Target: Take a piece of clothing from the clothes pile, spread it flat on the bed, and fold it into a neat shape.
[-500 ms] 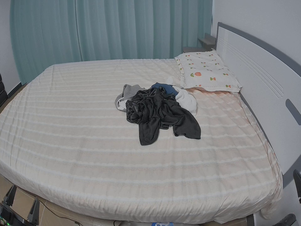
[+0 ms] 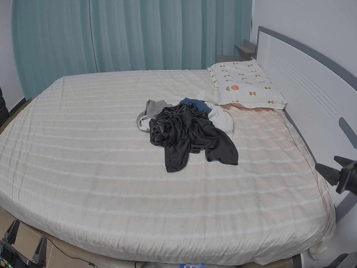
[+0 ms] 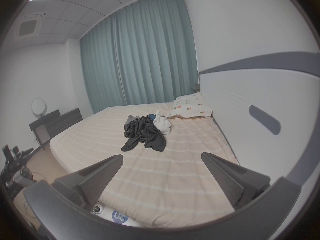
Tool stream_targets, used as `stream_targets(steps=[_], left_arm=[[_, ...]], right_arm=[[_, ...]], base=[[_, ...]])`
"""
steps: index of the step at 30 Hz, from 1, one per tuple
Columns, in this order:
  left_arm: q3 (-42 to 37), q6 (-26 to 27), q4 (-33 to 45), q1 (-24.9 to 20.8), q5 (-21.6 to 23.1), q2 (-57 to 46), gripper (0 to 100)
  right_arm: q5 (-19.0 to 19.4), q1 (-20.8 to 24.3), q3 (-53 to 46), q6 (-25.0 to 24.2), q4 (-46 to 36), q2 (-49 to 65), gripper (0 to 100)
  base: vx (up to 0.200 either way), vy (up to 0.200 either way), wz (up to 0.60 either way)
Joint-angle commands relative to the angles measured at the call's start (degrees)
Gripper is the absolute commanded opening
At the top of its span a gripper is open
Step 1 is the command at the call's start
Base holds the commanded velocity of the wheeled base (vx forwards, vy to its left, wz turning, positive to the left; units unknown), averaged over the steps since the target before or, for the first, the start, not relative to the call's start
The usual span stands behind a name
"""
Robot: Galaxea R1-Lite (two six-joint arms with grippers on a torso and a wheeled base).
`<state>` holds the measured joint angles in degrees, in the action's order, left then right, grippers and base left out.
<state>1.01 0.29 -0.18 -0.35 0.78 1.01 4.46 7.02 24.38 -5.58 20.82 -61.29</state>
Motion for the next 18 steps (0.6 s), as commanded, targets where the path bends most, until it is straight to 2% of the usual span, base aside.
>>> stream_targets(steps=[1, 10, 18], left_arm=[[-1.01, 0.15, -0.08, 0.00, -0.34, -0.92, 100], [-1.01, 0.06, -0.08, 0.00, -0.34, -0.92, 100], [-1.01, 0.06, -0.08, 0.00, -0.34, -0.92, 100]], right_arm=[[-6.48, 7.83, 25.98, -13.84, 22.86, -59.91, 100], [-6.66, 9.06, 44.88, -17.71, 17.41, -75.29, 100], [-6.66, 9.68, 56.04, -19.90, 10.91, -80.65, 100]], base=[[0.000, 0.000, 0.00], [0.000, 0.000, 0.00], [0.000, 0.000, 0.00]])
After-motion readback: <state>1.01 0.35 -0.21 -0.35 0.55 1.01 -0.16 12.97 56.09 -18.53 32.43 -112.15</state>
